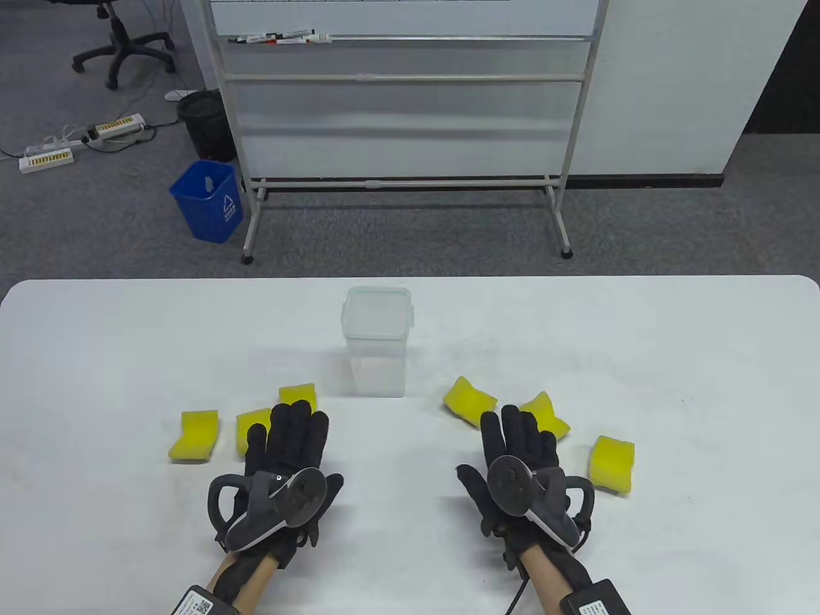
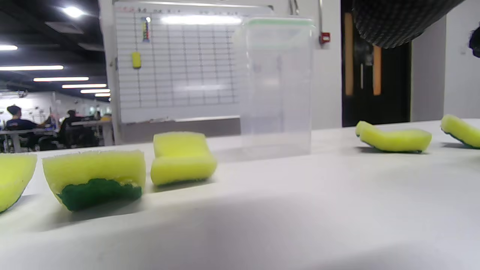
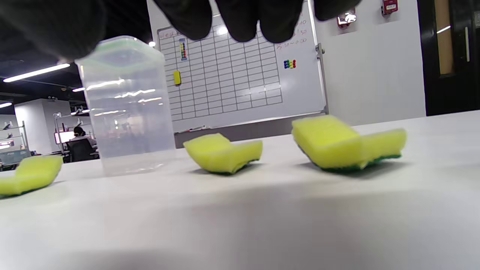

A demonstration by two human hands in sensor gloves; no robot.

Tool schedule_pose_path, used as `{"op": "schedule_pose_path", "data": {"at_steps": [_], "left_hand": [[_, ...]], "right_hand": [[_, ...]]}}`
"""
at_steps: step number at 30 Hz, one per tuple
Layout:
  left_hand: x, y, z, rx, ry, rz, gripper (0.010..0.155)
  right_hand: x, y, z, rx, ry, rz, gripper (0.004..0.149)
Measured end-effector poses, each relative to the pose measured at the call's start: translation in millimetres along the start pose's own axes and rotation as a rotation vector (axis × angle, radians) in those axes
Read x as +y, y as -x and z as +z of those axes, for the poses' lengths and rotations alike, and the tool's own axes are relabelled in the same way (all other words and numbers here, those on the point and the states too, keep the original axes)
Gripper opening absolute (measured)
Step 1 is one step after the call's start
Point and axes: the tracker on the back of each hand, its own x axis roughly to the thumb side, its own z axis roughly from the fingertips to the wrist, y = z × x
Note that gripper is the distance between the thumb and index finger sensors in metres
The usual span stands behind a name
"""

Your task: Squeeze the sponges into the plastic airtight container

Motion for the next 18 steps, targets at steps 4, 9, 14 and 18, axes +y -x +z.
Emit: {"op": "schedule_pose_path", "data": {"at_steps": [4, 9, 14, 18], "left_hand": [[-0.2, 0.0, -0.1, 0.0, 0.009, -0.002, 0.088], [0.4, -0.3, -0.5, -0.006, 0.006, -0.002, 0.088], [-0.1, 2.1, -2.6, -0.016, -0.006, 0.012, 0.087], [-0.7, 3.4, -3.0, -0.011, 0.002, 0.028, 0.087]], "right_hand": [[-2.8, -1.9, 1.0, -0.008, 0.005, 0.001, 0.086], [-4.8, -1.4, 0.9, 0.0, 0.007, -0.002, 0.086], [-6.0, -1.2, 0.5, 0.001, 0.003, -0.011, 0.085], [-6.1, -1.6, 0.0, 0.003, -0.002, -0.006, 0.086]]}}
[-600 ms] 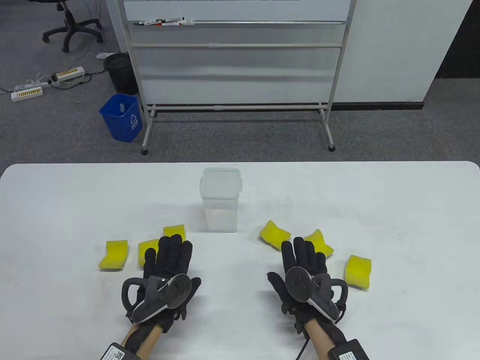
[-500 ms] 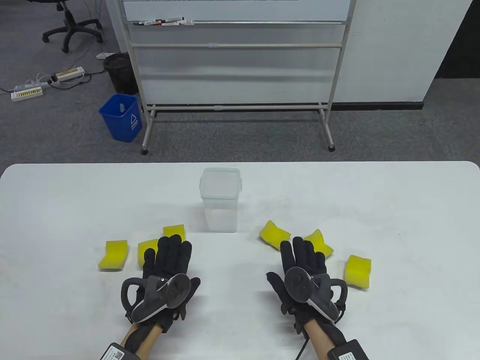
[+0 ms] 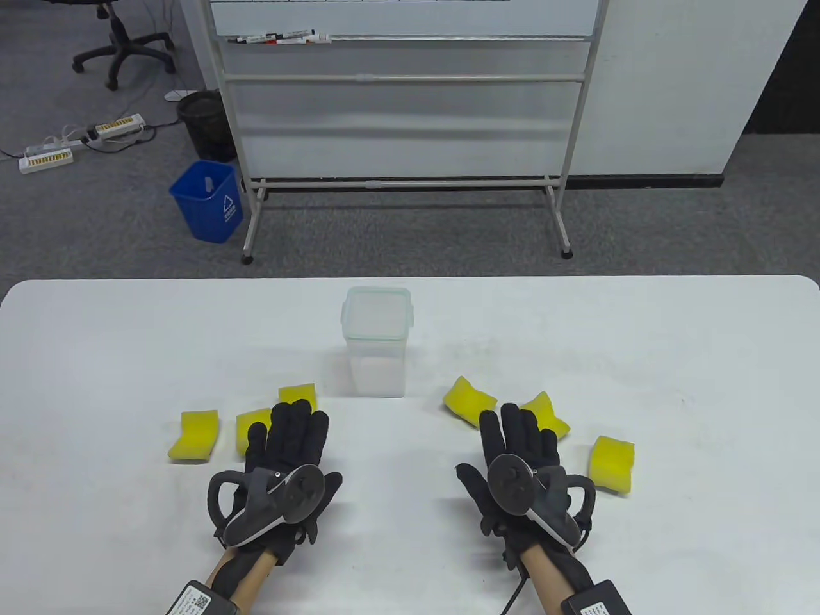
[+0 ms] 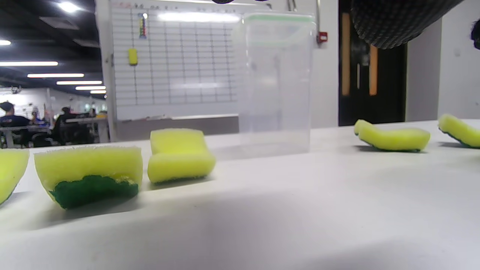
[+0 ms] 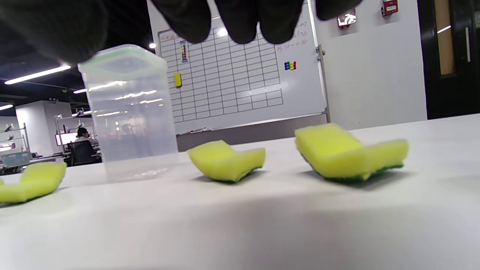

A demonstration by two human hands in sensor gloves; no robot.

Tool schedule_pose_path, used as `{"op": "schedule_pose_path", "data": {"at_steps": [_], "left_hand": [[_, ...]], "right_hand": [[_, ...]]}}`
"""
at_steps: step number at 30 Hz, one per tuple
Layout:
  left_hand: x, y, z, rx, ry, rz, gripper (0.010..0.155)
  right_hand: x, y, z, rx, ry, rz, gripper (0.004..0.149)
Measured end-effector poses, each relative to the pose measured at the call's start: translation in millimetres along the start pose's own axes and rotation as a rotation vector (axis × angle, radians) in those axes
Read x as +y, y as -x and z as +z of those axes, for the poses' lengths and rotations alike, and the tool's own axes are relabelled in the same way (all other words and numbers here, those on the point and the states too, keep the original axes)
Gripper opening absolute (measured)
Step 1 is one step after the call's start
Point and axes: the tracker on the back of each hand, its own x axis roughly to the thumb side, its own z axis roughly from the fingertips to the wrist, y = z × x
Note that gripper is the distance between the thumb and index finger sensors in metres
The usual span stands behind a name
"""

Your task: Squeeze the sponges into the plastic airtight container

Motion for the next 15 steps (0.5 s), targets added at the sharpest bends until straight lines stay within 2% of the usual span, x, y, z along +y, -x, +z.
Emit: {"op": "schedule_pose_path", "data": {"at_steps": [5, 8, 11, 15], "left_hand": [[4.9, -5.0, -4.4, -0.007, 0.002, 0.009, 0.087], [19.4, -13.1, -13.6, -0.023, -0.054, 0.073, 0.086], [41.7, -28.1, -38.6, -0.046, -0.101, 0.117, 0.085], [63.8, -49.1, -96.4, -0.029, -0.07, 0.1, 0.083]], "right_hand": [[-0.4, 1.1, -0.1, 0.007, -0.011, -0.006, 0.085], [-1.7, 1.7, 0.1, 0.011, -0.016, -0.003, 0.085], [-4.3, 1.8, 2.0, 0.011, -0.015, -0.015, 0.085], [-4.2, 2.0, 2.2, 0.009, -0.017, -0.032, 0.084]]}}
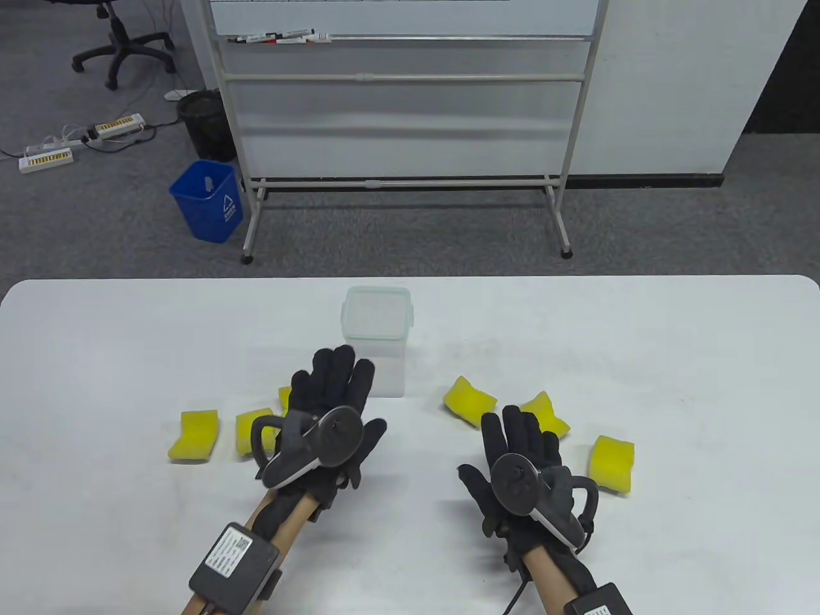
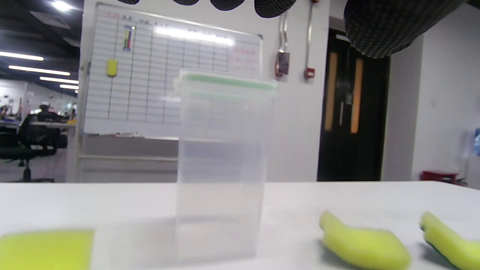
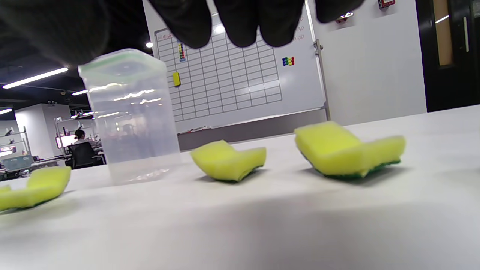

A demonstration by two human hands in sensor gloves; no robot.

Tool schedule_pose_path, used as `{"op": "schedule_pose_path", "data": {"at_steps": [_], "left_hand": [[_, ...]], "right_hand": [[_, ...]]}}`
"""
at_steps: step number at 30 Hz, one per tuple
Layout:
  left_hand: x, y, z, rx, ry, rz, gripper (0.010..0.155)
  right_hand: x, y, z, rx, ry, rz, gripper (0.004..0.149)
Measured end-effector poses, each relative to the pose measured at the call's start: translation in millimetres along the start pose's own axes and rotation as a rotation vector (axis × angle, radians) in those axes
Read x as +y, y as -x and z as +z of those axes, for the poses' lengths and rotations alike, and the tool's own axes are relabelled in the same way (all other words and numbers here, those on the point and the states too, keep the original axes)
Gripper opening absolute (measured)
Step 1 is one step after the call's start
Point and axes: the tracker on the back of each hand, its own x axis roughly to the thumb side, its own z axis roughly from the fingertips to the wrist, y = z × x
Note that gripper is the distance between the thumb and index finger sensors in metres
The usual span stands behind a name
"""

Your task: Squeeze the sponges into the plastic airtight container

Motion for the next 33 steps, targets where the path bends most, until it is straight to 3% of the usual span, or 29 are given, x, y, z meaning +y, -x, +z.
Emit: {"op": "schedule_pose_path", "data": {"at_steps": [5, 11, 13, 22, 33], "left_hand": [[-6.9, -6.7, -71.2, 0.119, 0.104, -0.024, 0.081], [-35.3, -0.8, -99.5, 0.199, 0.249, -0.038, 0.083], [-38.0, -2.1, -97.1, 0.187, 0.129, 0.0, 0.08], [-25.8, -16.6, -73.3, 0.111, 0.175, -0.073, 0.081], [-10.2, -40.0, 2.8, -0.052, 0.127, -0.105, 0.081]], "right_hand": [[-1.1, 3.1, 0.2, 0.006, -0.011, -0.023, 0.083], [-6.5, 6.5, 1.4, 0.016, 0.019, -0.026, 0.081], [-6.7, 7.3, 1.2, 0.021, 0.016, -0.042, 0.08], [-6.4, 7.7, 1.8, 0.028, -0.006, -0.071, 0.079], [-4.3, 18.0, -0.4, 0.08, -0.034, -0.125, 0.079]]}}
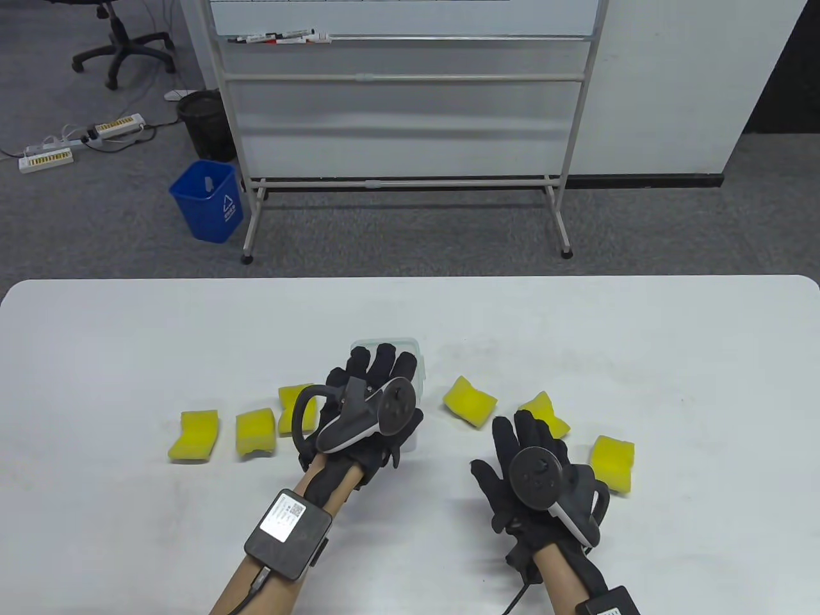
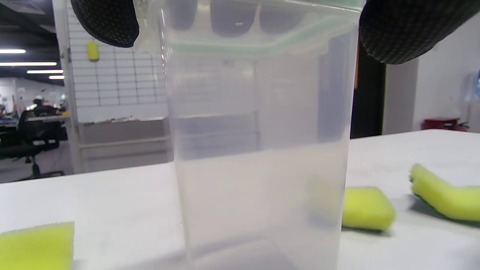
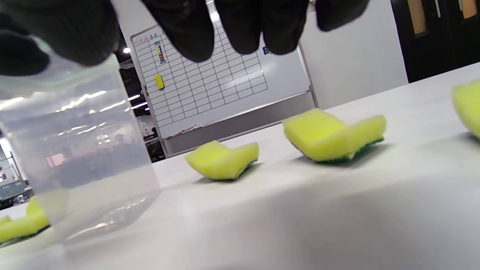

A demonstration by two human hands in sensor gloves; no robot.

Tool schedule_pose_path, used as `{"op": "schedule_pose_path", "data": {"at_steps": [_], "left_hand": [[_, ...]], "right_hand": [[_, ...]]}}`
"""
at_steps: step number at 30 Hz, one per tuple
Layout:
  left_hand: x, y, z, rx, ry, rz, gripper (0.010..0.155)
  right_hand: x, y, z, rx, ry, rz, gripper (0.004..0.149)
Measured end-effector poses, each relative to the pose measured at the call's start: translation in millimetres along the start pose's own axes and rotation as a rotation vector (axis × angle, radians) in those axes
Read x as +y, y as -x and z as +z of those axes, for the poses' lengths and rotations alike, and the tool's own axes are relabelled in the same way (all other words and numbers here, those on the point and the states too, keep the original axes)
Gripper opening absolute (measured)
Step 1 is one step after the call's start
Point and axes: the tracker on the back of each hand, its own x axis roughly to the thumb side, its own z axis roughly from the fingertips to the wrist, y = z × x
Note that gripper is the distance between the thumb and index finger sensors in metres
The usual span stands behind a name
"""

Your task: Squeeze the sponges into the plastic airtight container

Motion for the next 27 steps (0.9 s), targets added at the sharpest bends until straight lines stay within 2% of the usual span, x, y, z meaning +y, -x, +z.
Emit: {"op": "schedule_pose_path", "data": {"at_steps": [8, 12, 19, 21, 24, 27], "left_hand": [[4.4, -21.0, 33.7, -0.071, 0.008, 0.007, 0.081], [6.2, -20.7, 34.5, -0.077, 0.023, 0.015, 0.081], [29.1, -4.4, 20.3, -0.117, 0.203, 0.15, 0.074], [34.0, 2.3, 19.1, -0.143, 0.175, 0.207, 0.07], [37.8, 17.6, 25.0, -0.123, 0.034, 0.332, 0.067], [36.2, 39.9, 34.2, 0.041, -0.152, 0.397, 0.067]], "right_hand": [[0.0, -0.9, 0.6, 0.003, -0.002, 0.005, 0.078], [1.0, -2.8, -0.5, -0.003, 0.006, -0.01, 0.078], [-19.0, -14.7, 2.0, -0.015, 0.106, -0.164, 0.076], [-23.2, -20.1, 1.4, -0.014, 0.106, -0.198, 0.075], [-30.8, -27.1, -2.4, 0.032, 0.096, -0.285, 0.074], [-42.1, -31.9, -9.5, 0.113, 0.097, -0.353, 0.072]]}}
